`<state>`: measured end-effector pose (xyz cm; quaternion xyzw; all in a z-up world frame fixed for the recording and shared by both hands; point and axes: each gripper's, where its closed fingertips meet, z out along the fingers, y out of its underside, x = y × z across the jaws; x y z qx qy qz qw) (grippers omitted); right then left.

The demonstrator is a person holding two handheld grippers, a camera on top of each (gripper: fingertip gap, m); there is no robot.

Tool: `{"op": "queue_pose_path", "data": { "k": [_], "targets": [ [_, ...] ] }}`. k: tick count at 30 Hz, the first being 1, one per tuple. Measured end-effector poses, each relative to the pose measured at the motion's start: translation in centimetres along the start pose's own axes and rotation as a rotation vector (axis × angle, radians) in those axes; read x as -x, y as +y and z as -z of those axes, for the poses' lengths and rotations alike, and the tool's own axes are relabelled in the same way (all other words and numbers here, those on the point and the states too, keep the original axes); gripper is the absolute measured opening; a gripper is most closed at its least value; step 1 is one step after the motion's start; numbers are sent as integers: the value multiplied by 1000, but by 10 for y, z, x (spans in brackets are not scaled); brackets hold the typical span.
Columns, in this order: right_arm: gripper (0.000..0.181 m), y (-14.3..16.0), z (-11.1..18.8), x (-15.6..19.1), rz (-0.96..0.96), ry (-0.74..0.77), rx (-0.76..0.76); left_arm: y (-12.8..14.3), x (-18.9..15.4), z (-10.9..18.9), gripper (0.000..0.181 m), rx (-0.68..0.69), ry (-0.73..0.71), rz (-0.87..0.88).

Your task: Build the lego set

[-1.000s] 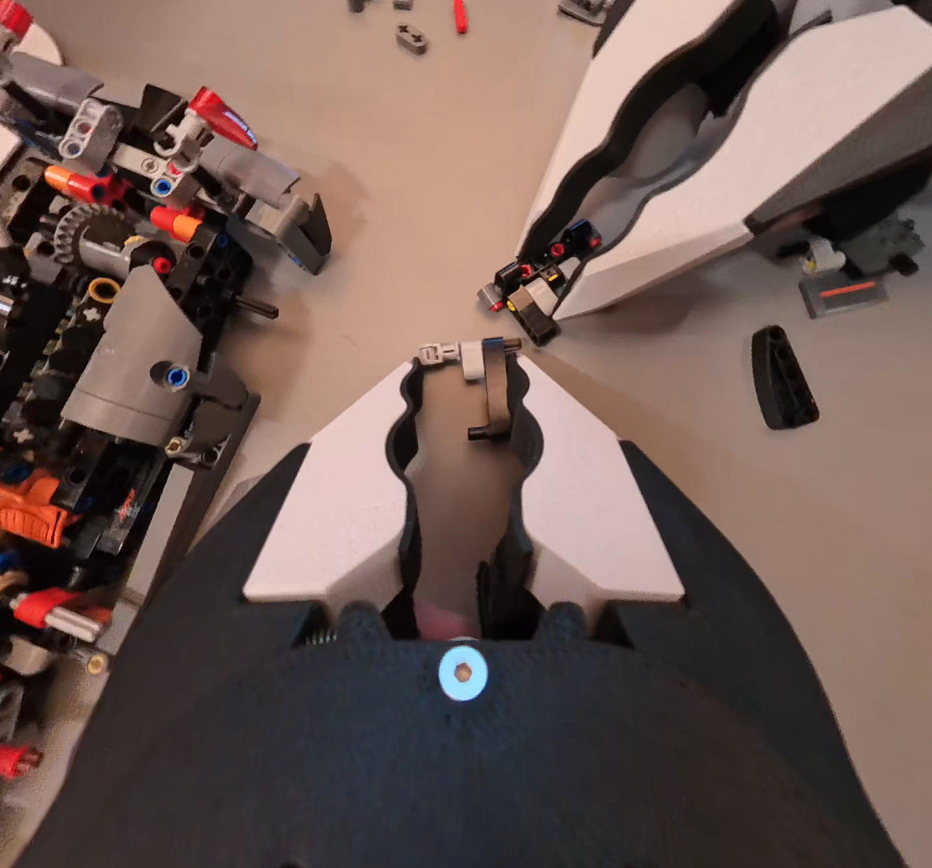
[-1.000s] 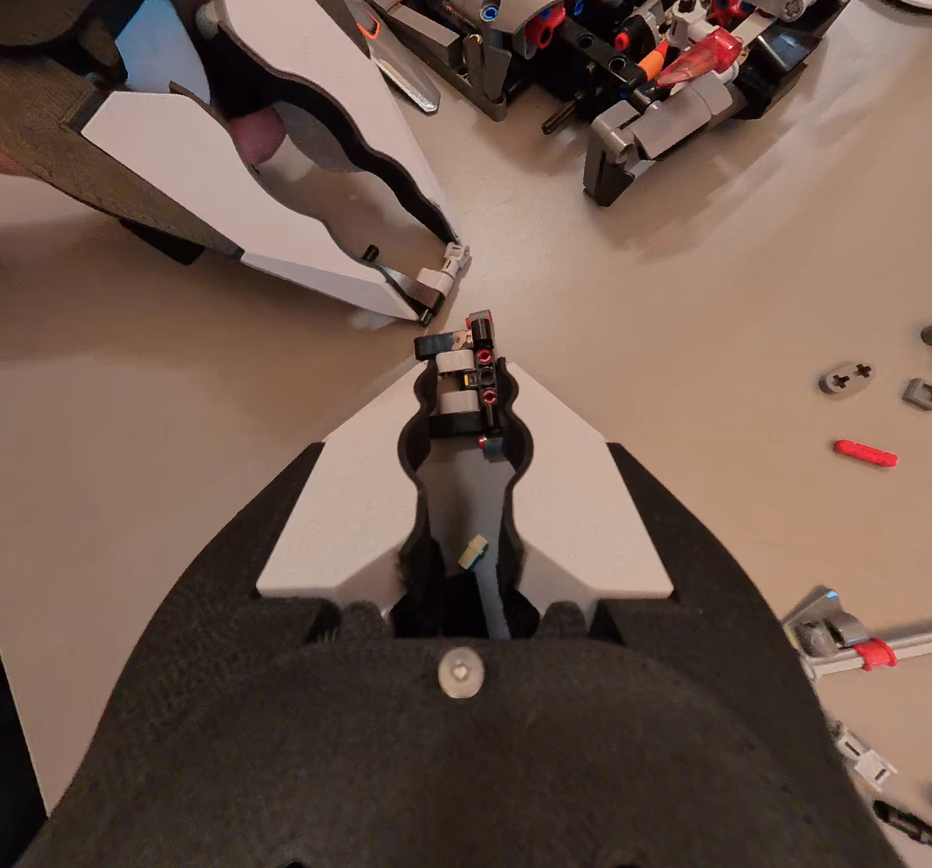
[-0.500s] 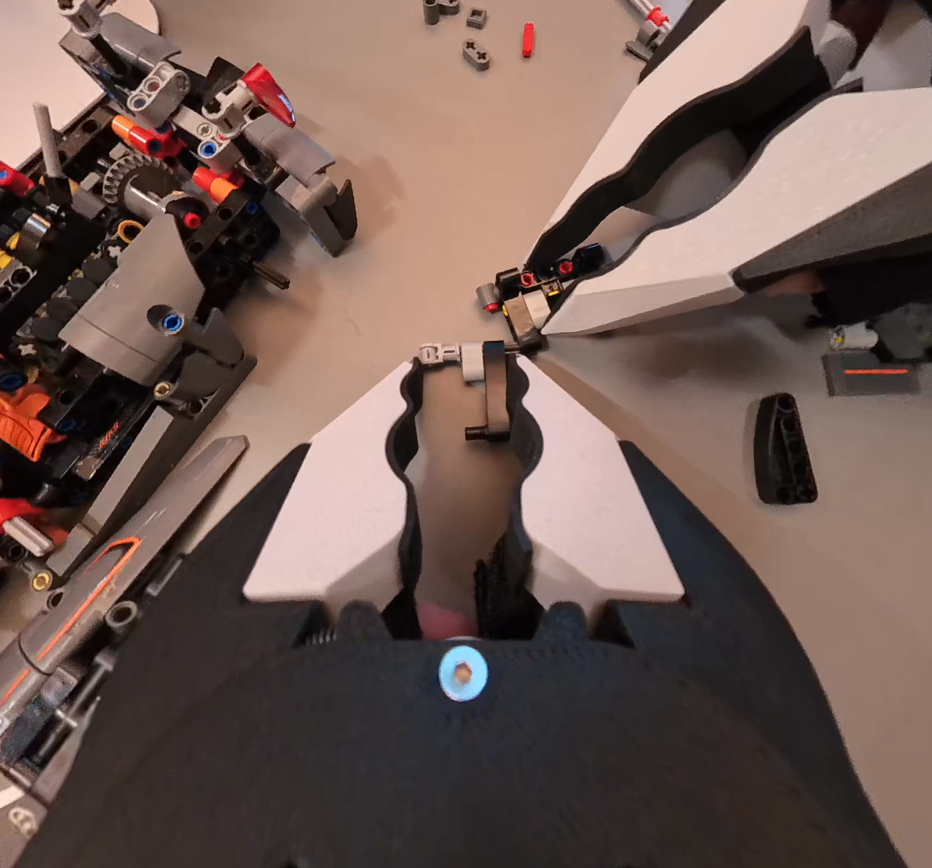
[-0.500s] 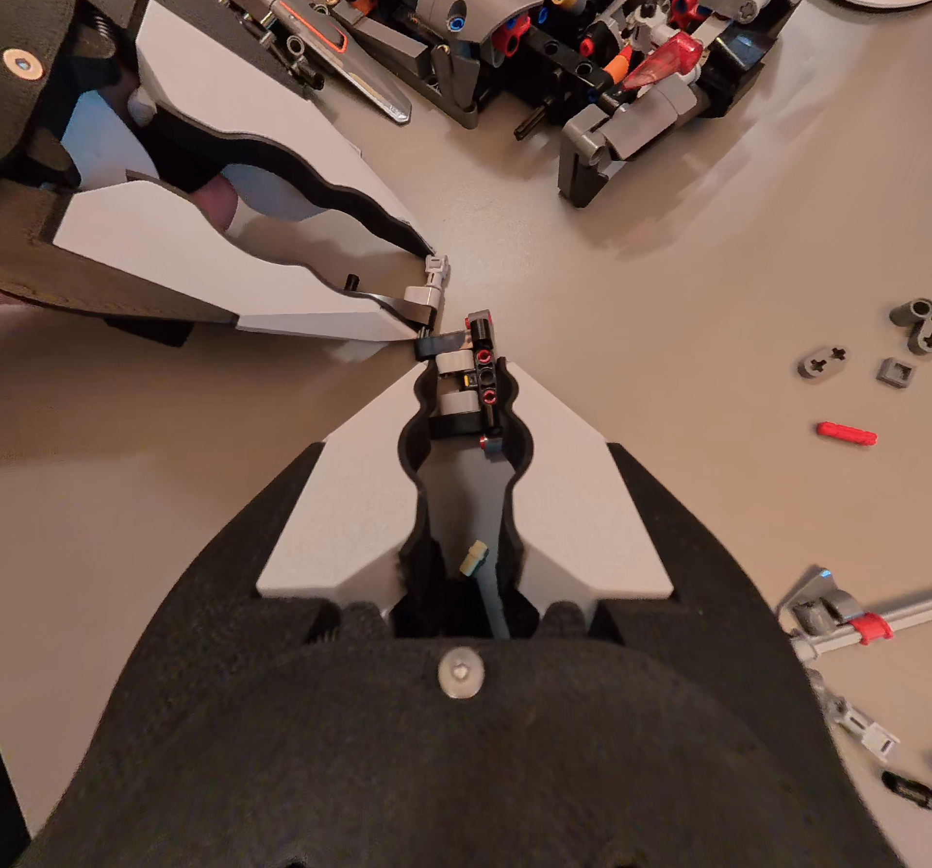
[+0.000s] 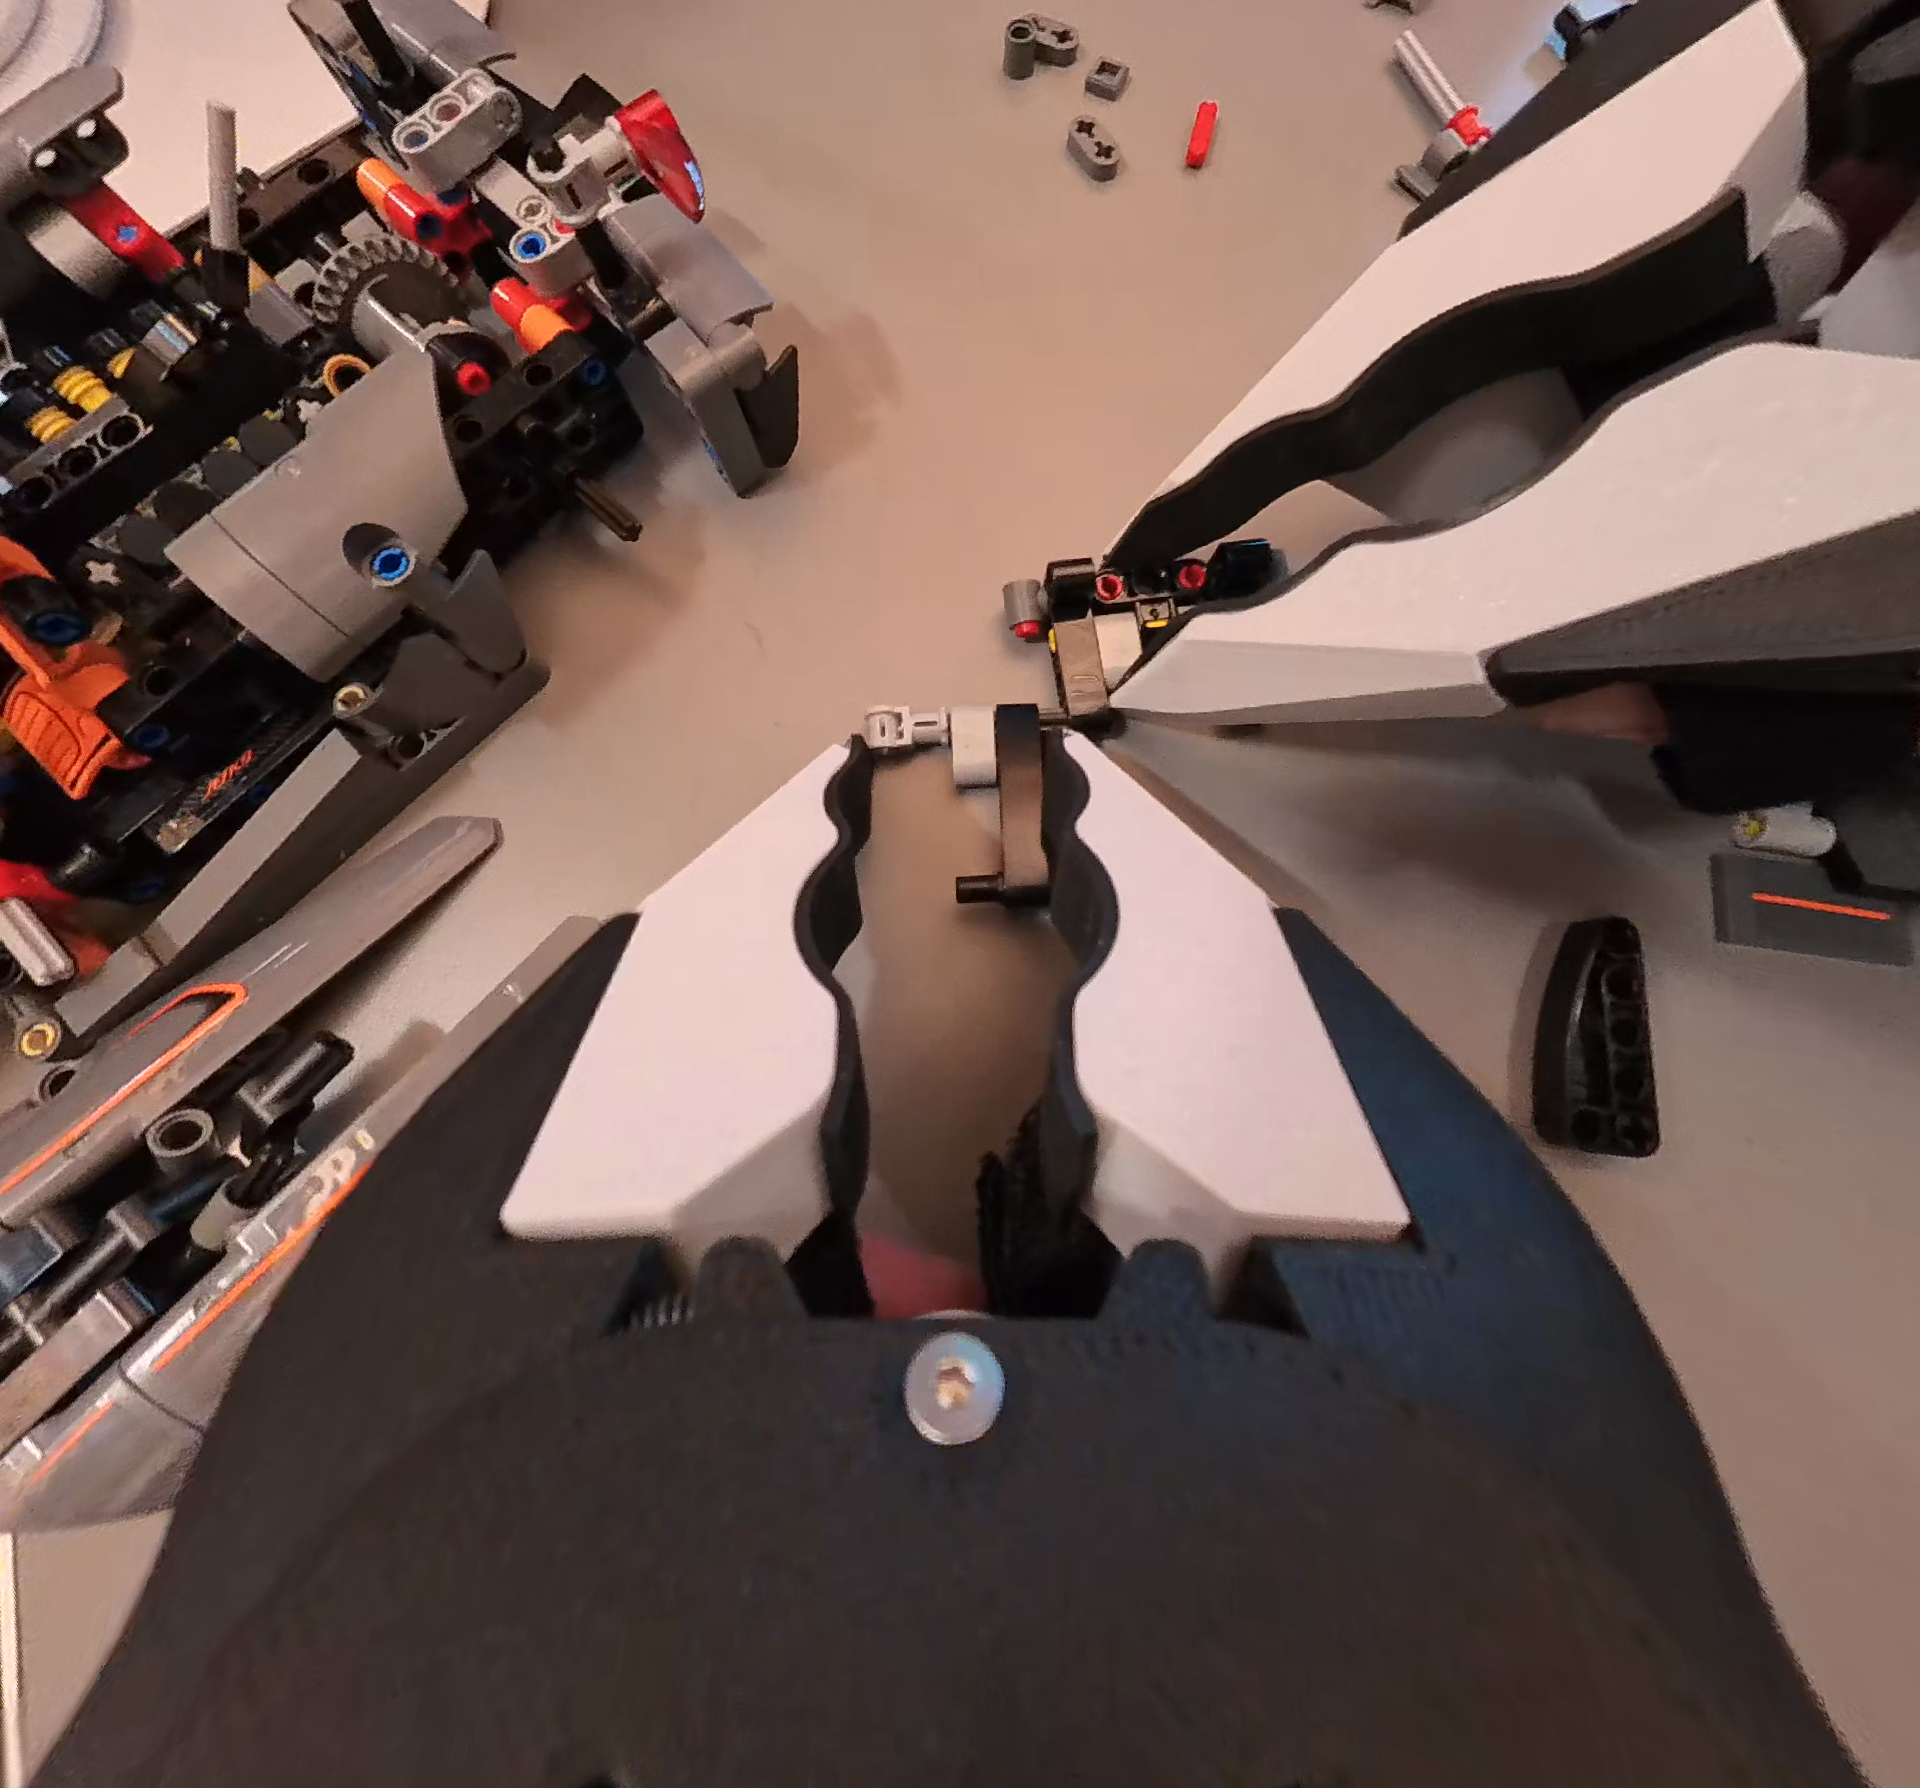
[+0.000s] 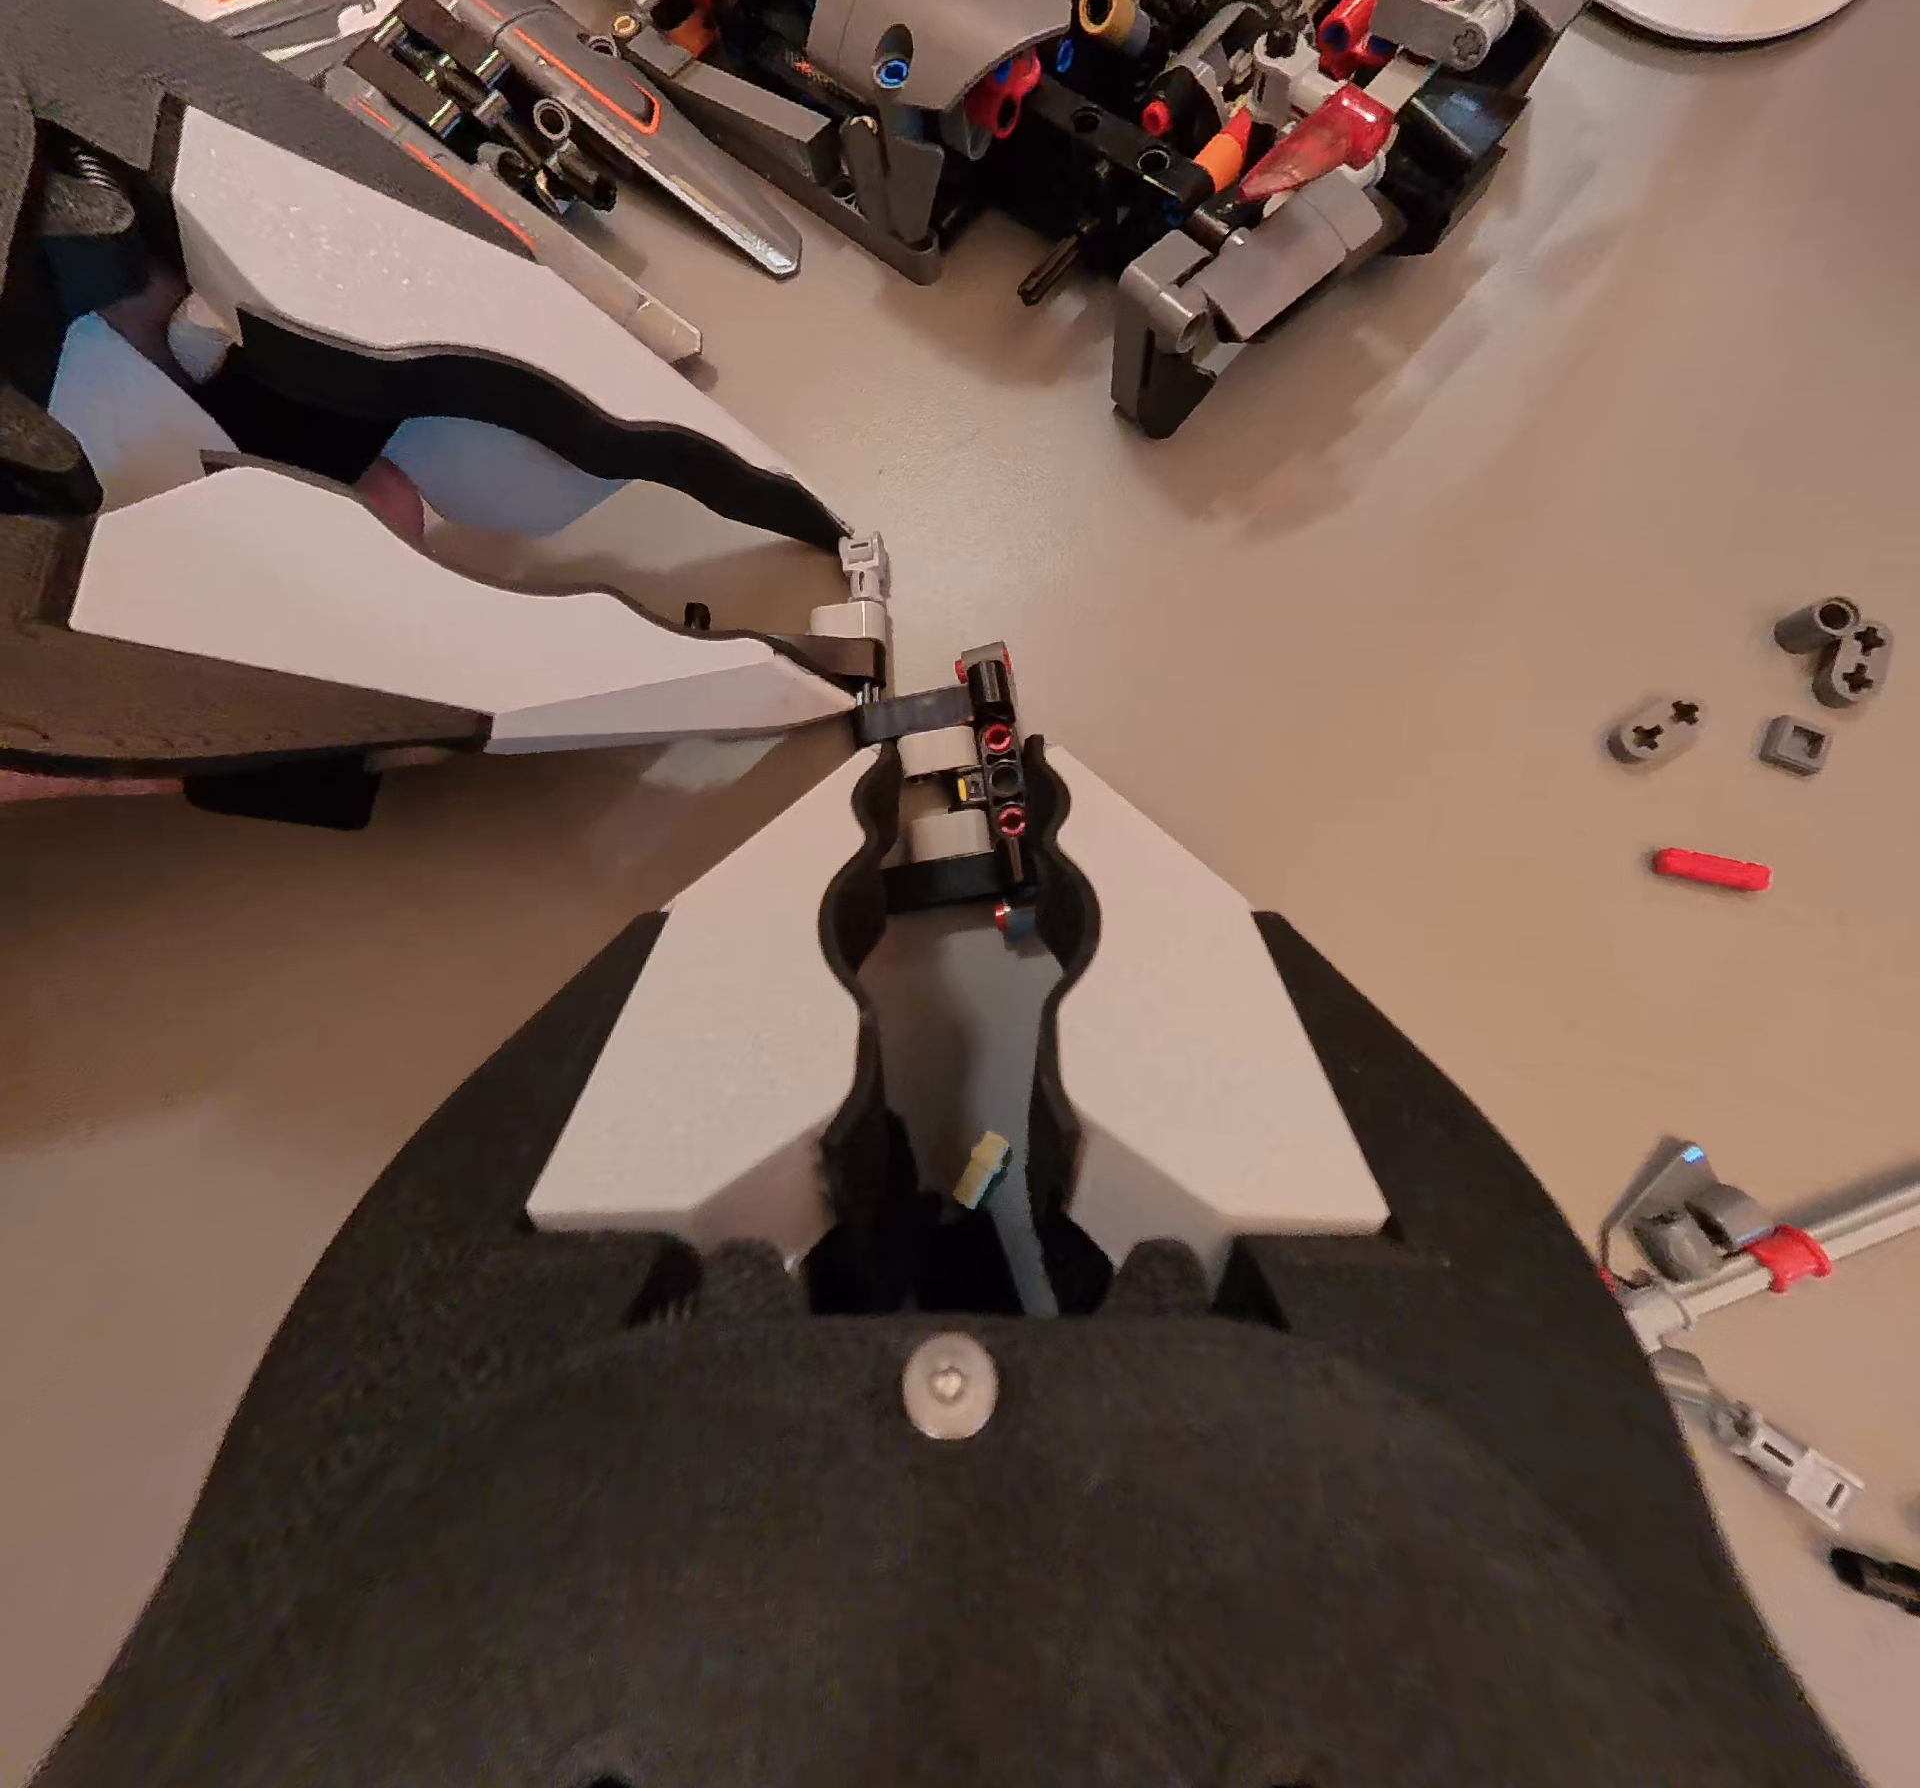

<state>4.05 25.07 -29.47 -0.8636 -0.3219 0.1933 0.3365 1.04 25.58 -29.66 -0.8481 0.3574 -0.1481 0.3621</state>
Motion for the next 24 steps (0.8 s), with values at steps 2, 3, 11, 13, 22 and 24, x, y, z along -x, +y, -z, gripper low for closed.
{"op": "queue_pose_path", "data": {
  "k": [2, 3, 11, 13, 22, 24],
  "targets": [
    [23, 0, -1, 0, 33, 8, 1, 0, -1, 0, 31, -2, 4, 16],
    [23, 0, -1, 0, 35, 4, -2, 0, 0, 0, 31, -2, 2, 19],
    [22, 0, -1, -1, 6, 6, -3, 0, 0, 0, 31, -1, -28, 33],
    [22, -1, -2, -1, 7, 15, -5, 0, 1, 0, 31, -1, -34, 49],
    [22, -2, -4, -1, -26, 33, -18, 0, 3, 1, 30, 1, -90, 77],
    [22, -2, -4, -1, -21, 43, -19, 1, 3, 1, 30, 2, -103, 77]
  ]
}}
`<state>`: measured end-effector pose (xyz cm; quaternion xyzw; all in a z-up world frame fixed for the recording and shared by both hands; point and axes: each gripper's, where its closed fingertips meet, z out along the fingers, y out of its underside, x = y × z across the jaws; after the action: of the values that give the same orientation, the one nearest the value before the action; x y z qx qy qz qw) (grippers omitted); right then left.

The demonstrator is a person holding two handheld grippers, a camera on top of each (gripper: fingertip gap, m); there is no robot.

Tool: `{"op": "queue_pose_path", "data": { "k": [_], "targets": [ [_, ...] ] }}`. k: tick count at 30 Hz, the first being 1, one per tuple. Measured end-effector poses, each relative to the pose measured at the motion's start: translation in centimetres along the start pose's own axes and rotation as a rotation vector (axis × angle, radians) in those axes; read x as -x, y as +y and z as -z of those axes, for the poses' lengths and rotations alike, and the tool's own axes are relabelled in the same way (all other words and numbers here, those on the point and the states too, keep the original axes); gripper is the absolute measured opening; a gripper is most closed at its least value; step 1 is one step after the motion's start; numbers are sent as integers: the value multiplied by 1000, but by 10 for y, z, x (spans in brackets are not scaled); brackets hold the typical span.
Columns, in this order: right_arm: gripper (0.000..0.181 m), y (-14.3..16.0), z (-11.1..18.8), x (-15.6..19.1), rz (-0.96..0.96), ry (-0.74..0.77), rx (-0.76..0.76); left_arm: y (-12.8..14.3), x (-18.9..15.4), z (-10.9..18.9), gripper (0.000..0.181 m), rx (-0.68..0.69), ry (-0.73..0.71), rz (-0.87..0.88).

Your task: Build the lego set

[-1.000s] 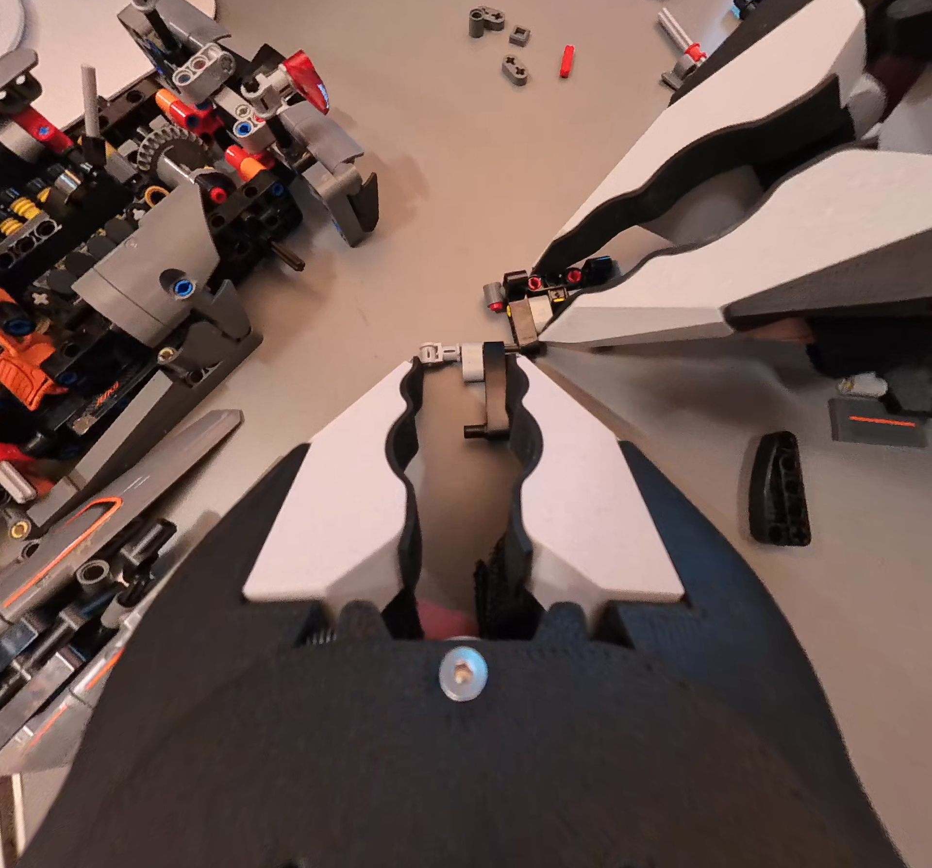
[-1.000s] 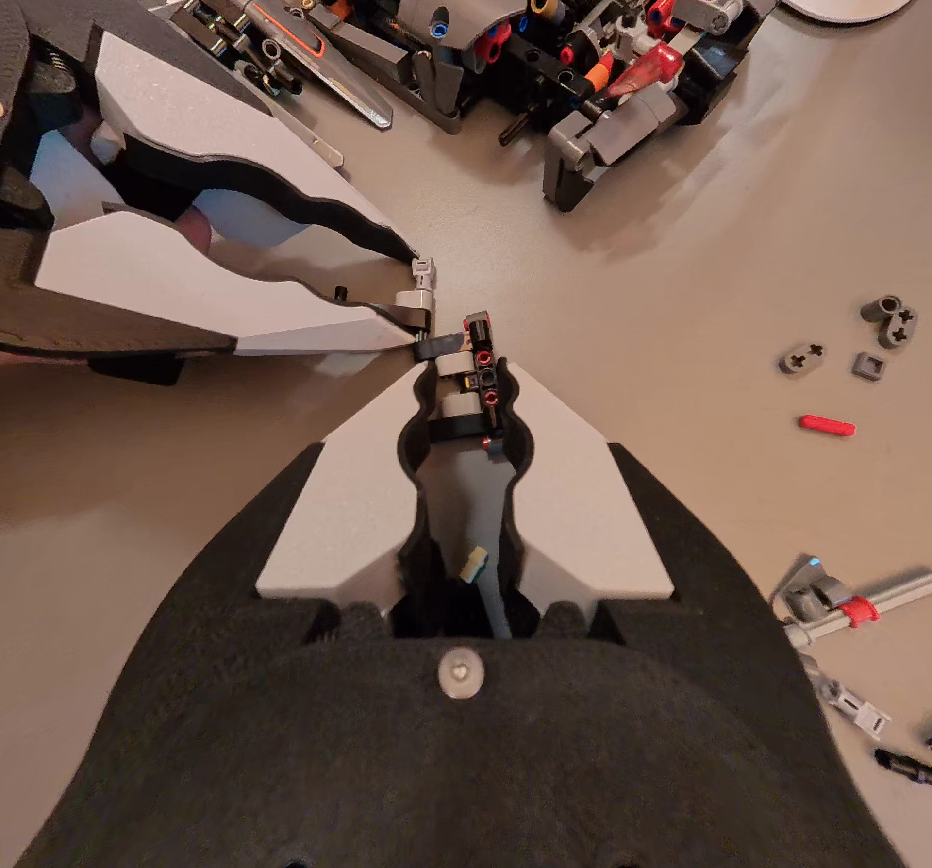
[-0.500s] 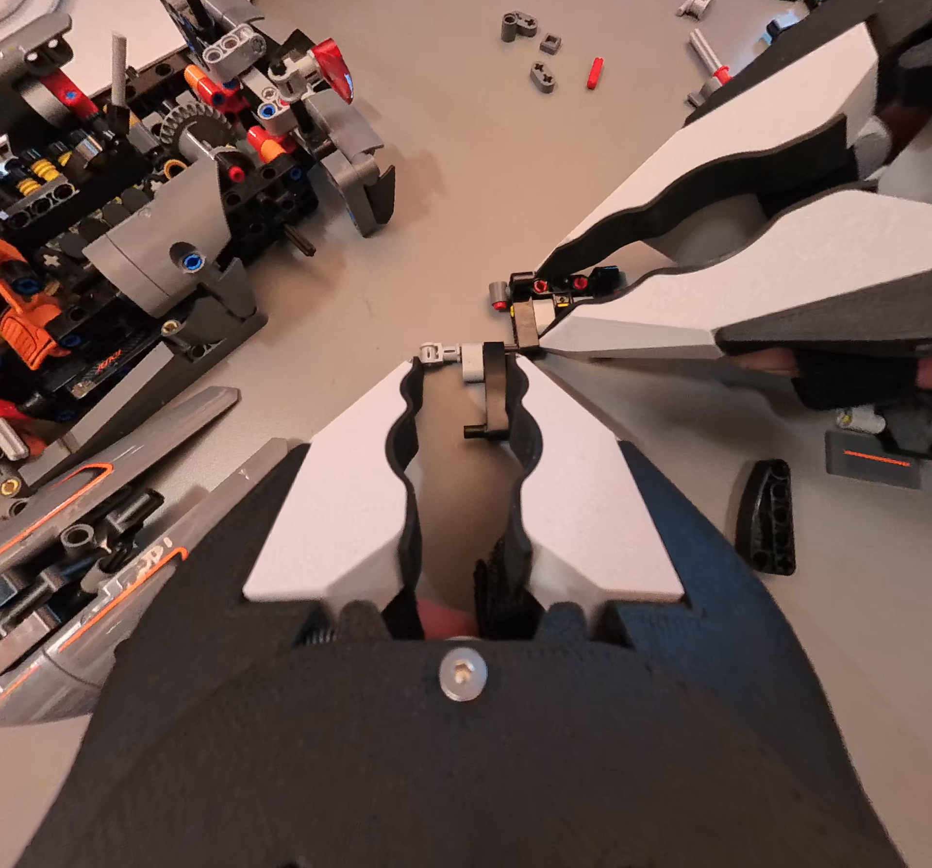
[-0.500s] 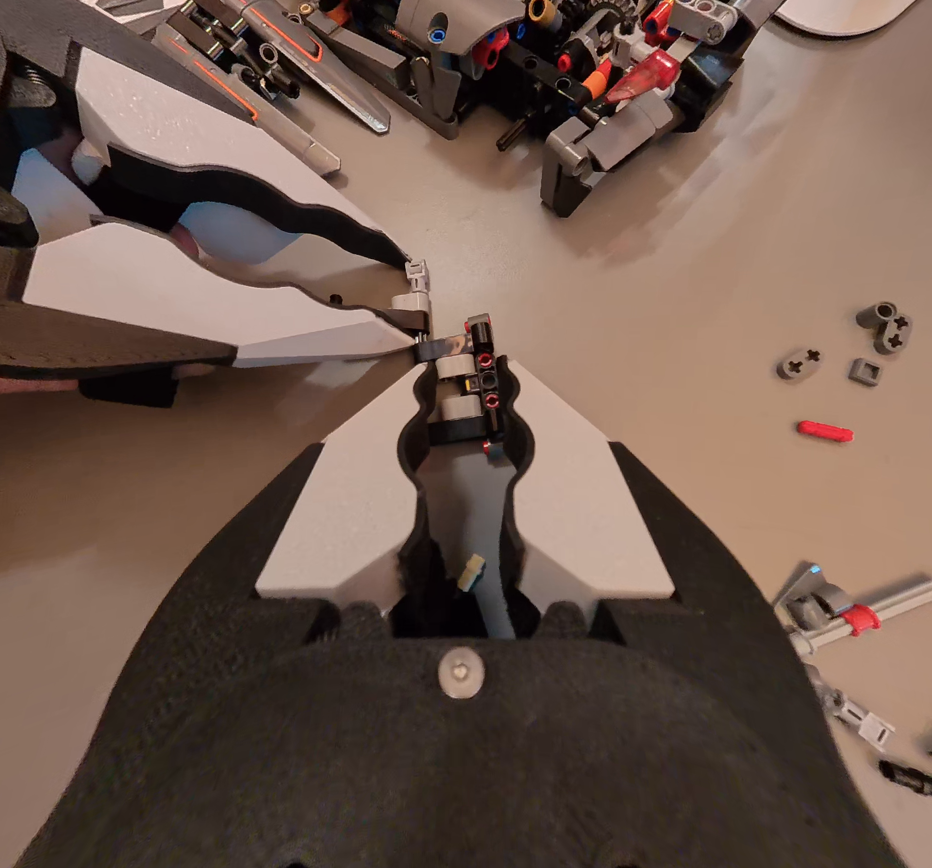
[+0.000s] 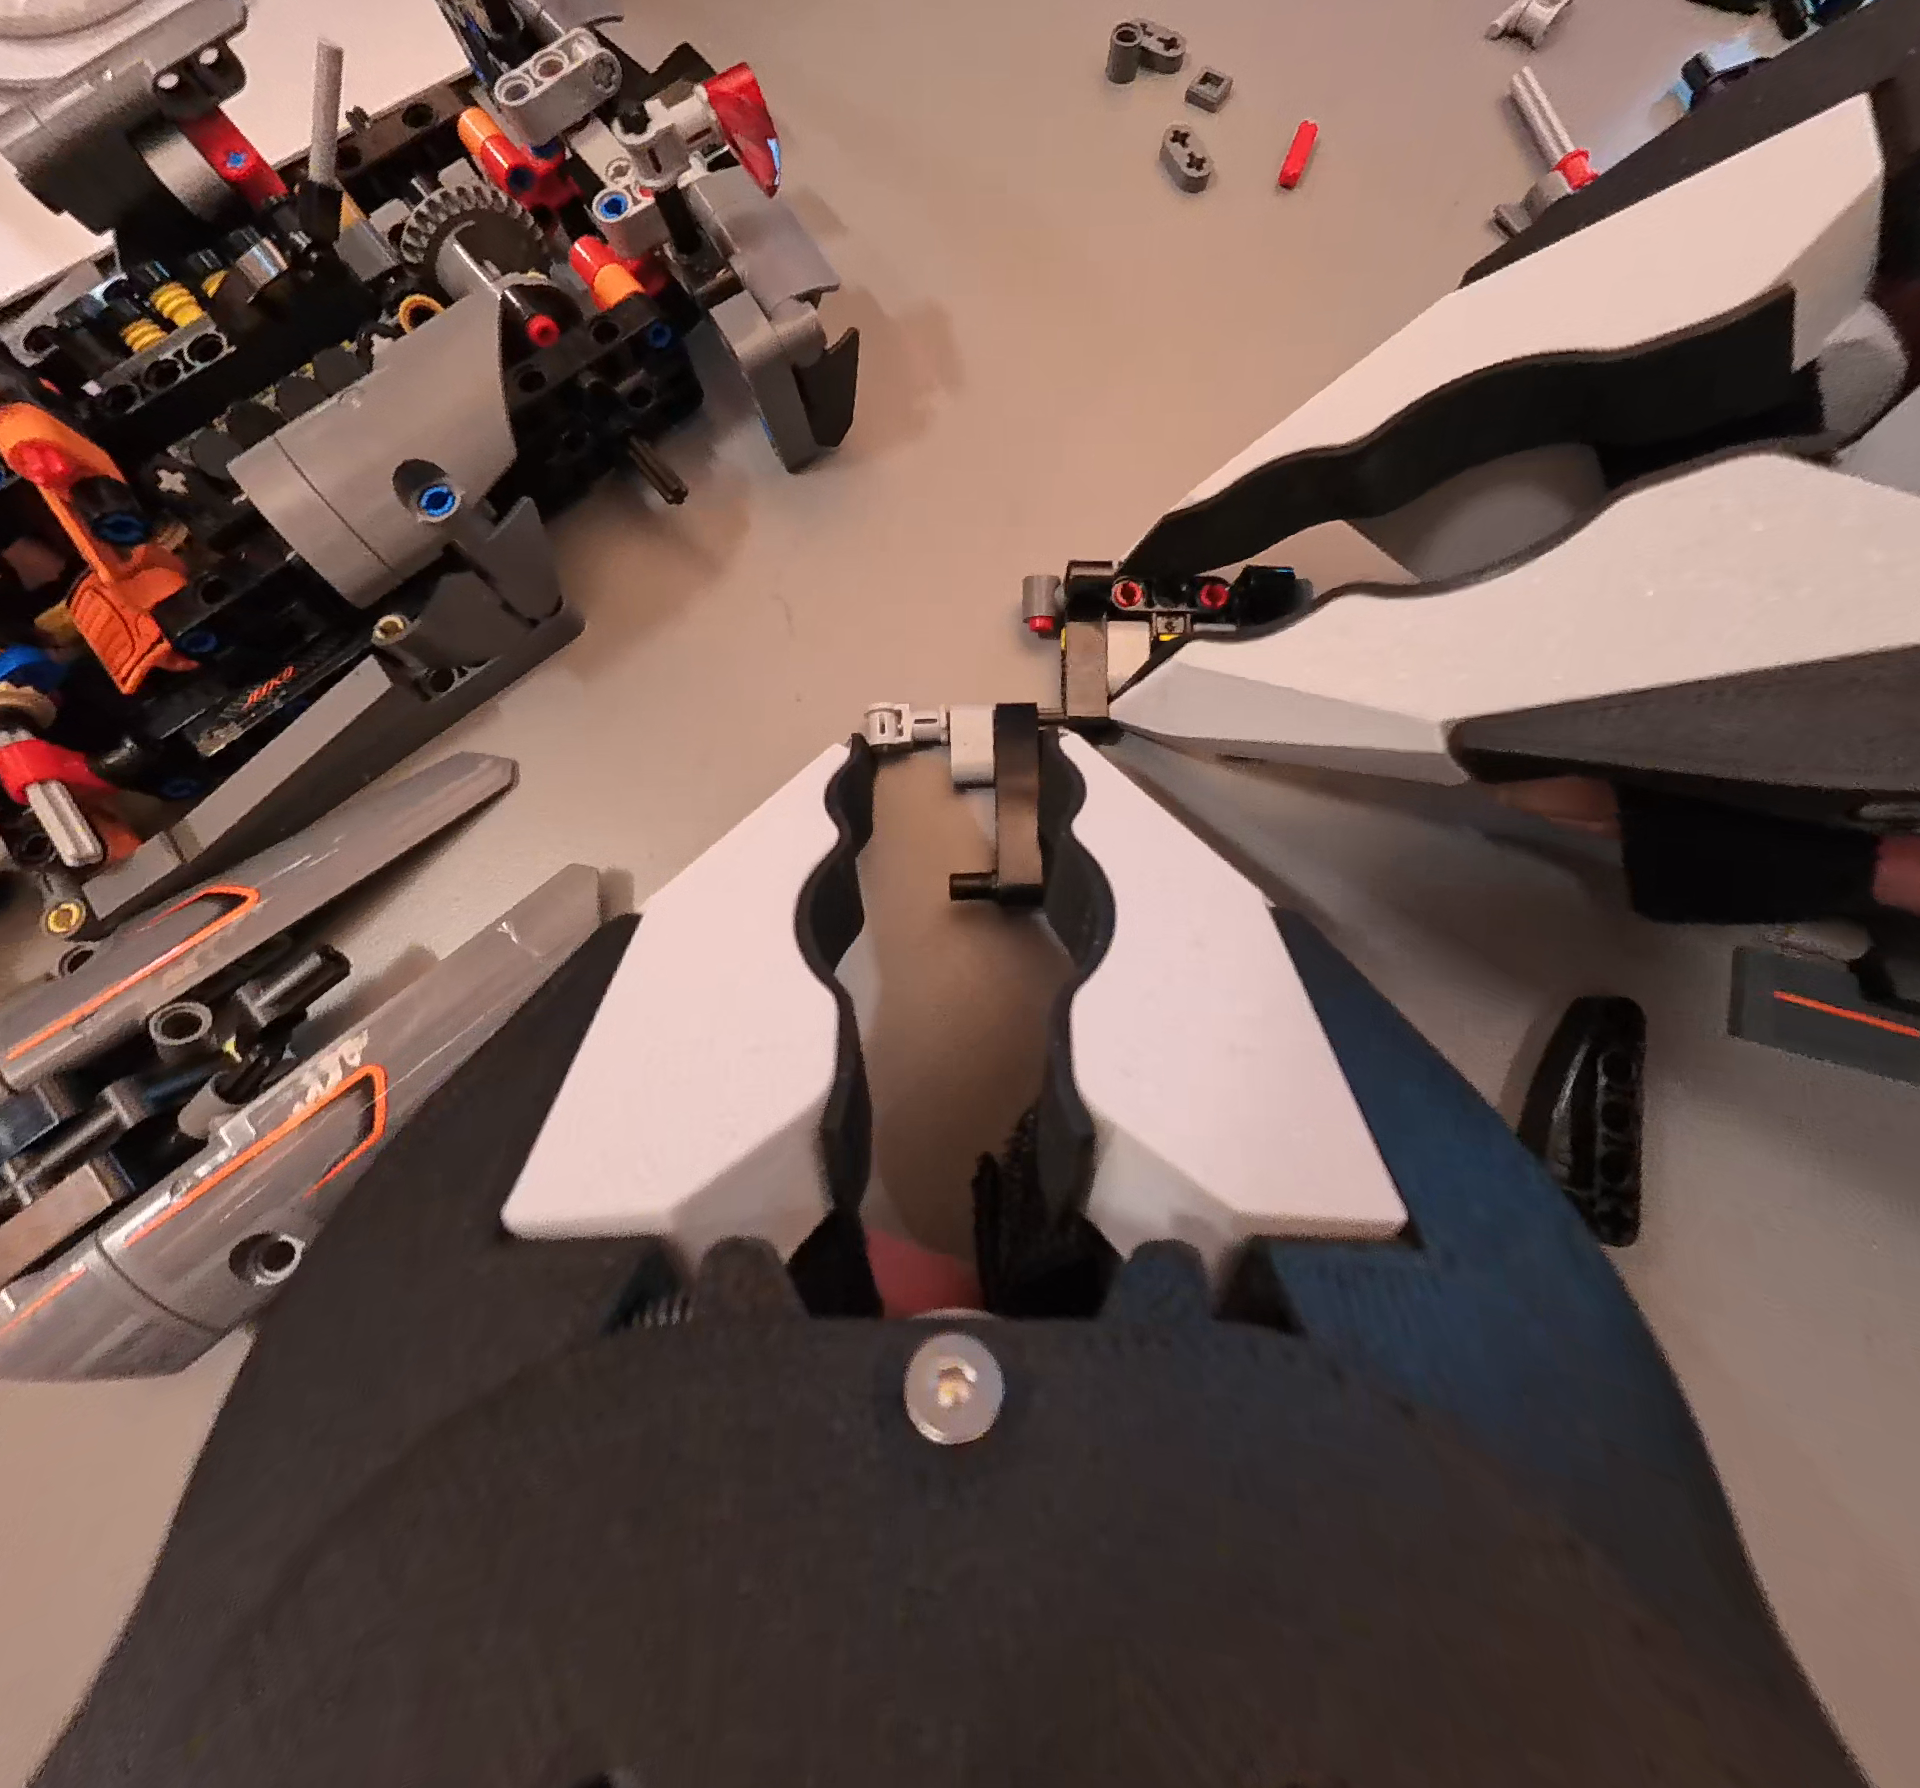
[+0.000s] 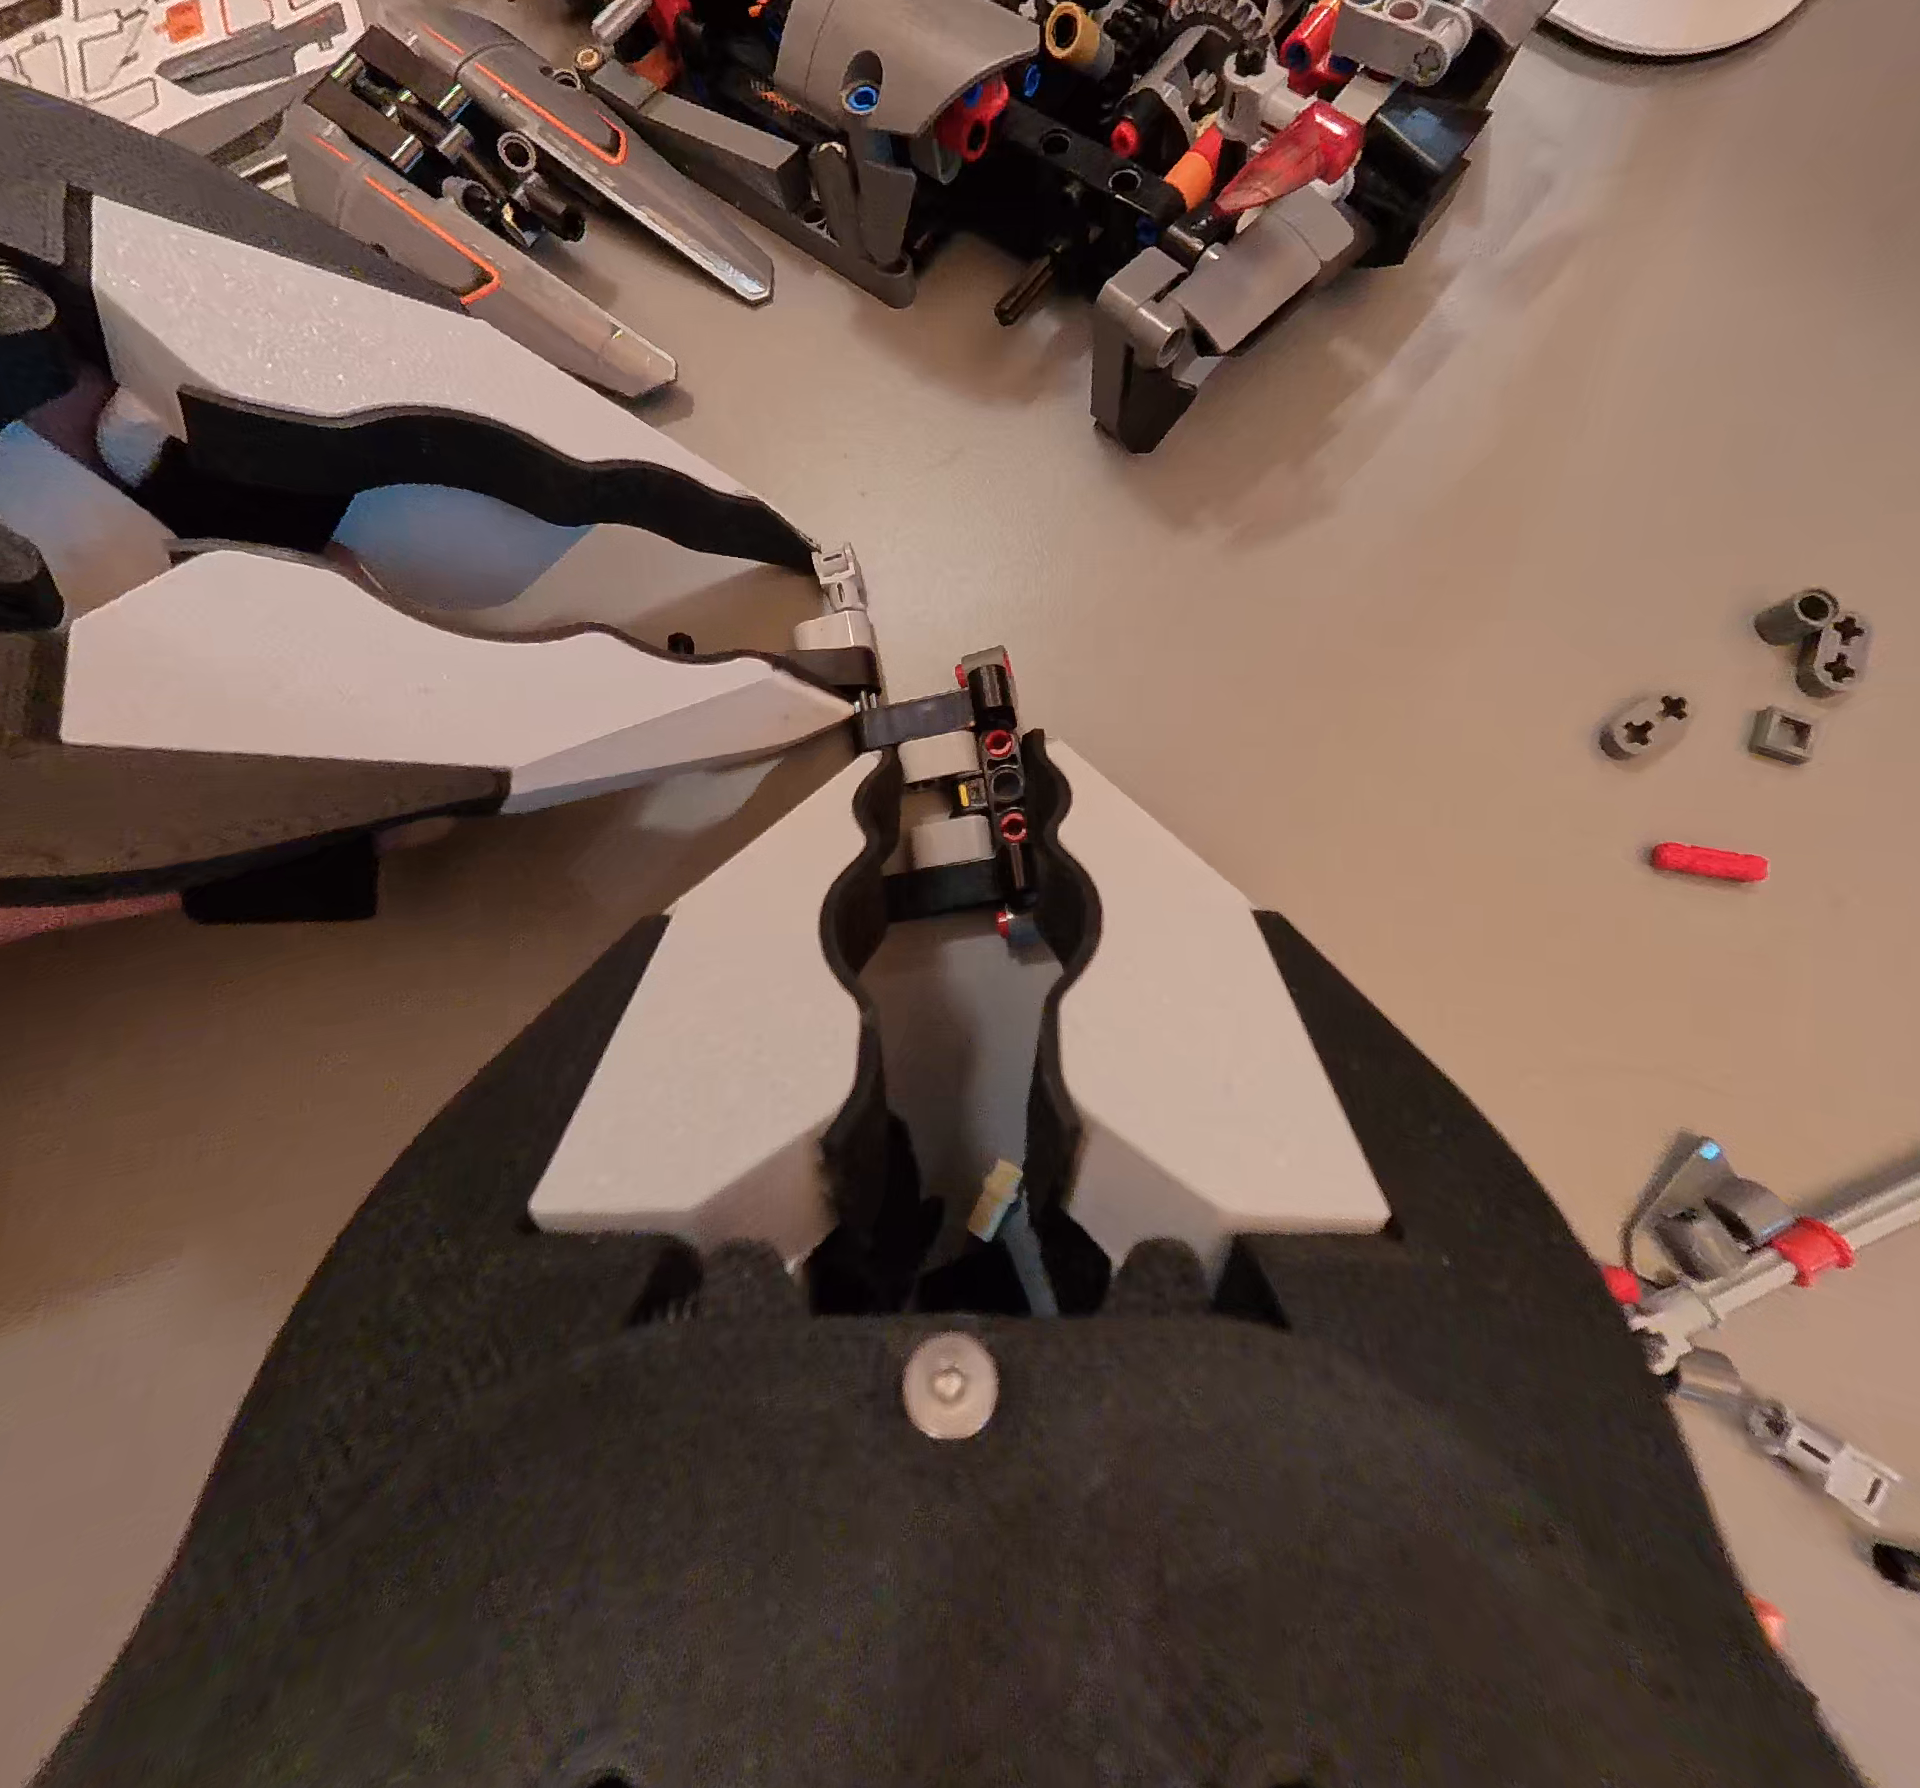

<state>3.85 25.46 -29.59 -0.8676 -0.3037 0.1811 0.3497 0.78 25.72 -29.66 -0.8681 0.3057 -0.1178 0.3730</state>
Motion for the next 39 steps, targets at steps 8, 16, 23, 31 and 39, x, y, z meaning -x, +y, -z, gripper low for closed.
{"op": "queue_pose_path", "data": {
  "k": [8, 16, 23, 31, 39],
  "targets": [
    [23, 1, 0, 1, 10, -22, -11, 0, -1, 0, 31, -3, 80, -3],
    [22, 0, 0, 1, 6, -36, -12, 3, -4, 5, 37, 45, 169, -19],
    [22, 0, 0, 1, 20, -34, -10, 3, -2, 3, 34, 31, 111, -46],
    [22, -1, -2, 2, 8, -28, -17, 2, -4, 1, 32, 6, 62, -31],
    [23, -2, -1, 3, 11, -66, -9, 2, -4, 2, 32, -4, 108, -42]
  ]
}}
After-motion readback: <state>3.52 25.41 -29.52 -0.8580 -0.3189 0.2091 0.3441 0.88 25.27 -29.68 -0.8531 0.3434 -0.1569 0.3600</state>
